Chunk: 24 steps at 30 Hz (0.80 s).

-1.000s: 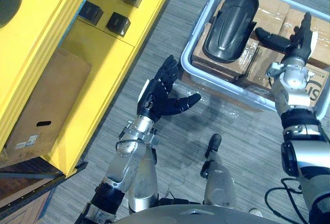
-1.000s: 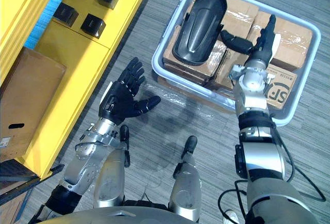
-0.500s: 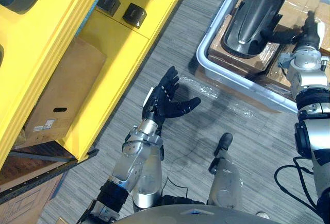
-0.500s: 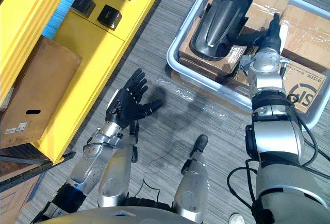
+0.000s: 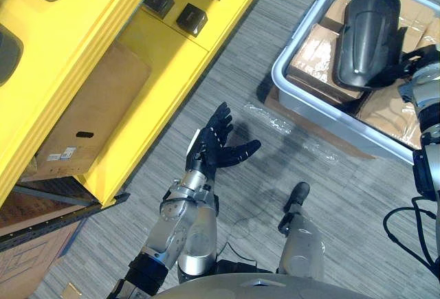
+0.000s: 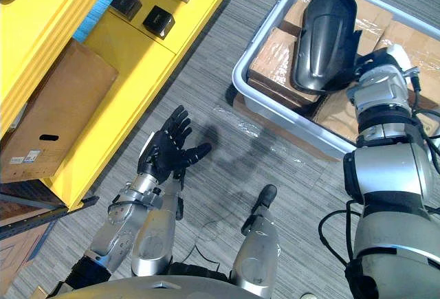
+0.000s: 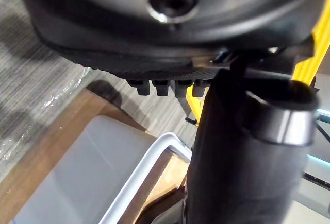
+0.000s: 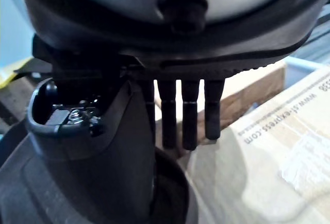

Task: Walk over and take three plastic housings, then place them on the shelf

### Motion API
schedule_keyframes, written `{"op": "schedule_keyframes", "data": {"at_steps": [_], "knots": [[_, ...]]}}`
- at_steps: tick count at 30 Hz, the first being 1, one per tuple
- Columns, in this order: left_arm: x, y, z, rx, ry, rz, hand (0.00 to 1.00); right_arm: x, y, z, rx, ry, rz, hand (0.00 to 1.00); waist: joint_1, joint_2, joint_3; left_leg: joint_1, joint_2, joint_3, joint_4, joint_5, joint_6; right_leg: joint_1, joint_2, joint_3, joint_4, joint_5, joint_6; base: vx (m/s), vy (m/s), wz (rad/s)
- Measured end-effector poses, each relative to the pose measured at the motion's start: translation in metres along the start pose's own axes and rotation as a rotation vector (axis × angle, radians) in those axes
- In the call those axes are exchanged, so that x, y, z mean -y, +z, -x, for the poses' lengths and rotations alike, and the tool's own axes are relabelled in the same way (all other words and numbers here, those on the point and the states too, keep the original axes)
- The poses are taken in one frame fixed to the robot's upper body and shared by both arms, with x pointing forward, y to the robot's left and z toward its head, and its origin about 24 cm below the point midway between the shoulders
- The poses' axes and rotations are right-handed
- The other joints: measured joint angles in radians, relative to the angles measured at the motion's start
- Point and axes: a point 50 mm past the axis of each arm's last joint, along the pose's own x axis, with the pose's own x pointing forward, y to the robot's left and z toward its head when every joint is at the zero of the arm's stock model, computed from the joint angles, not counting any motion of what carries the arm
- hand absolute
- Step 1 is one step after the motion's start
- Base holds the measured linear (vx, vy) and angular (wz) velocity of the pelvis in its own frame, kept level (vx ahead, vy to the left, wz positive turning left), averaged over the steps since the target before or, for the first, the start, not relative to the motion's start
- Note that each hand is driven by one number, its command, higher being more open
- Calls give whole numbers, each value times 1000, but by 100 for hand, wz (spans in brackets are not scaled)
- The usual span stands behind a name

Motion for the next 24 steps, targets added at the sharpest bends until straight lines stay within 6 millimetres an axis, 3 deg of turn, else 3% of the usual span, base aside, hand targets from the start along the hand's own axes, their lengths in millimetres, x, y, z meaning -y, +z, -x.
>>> {"op": "schedule_keyframes", "data": {"at_steps": [6, 9, 13, 15, 17, 24], "knots": [[-14, 4, 8, 4, 53, -11, 100, 3, -35, -3, -226, -43, -153, 0, -4, -1, 0, 27, 0, 2, -48, 28, -1, 7, 1, -3, -5, 0, 0, -1, -27, 2], [-18, 9, 13, 18, 65, -17, 100, 19, -60, -5, -318, -139, -215, 0, -12, -3, 1, 31, 0, 3, -65, 37, -1, 7, 2, -4, -9, 1, 2, 0, -11, 0], [-28, 13, 16, 25, 98, -18, 100, 42, -67, -6, -302, -304, -272, 0, -33, -3, 1, 44, 2, 8, -87, 46, -1, 8, 5, -1, -16, 3, 3, 8, -38, -5], [-34, 16, 17, 30, 109, -6, 100, 65, -65, -6, -212, -461, -294, 0, -44, -5, 2, 49, 6, 10, -96, 48, -1, 9, 10, 1, -18, 3, 3, 15, -50, -4], [-36, 17, 18, 40, 114, 5, 100, 73, -59, -5, -140, -521, -312, 0, -47, -9, 3, 59, 8, 18, -97, 48, -1, 11, 13, 8, -18, 3, 3, 15, -47, -10], [-34, 29, 18, 67, 50, -56, 100, 71, -34, 2, 217, -641, -200, 0, -55, -25, 4, 109, 20, 32, -103, 40, -9, 57, 26, 14, -36, 1, 0, -2, -38, -6]]}}
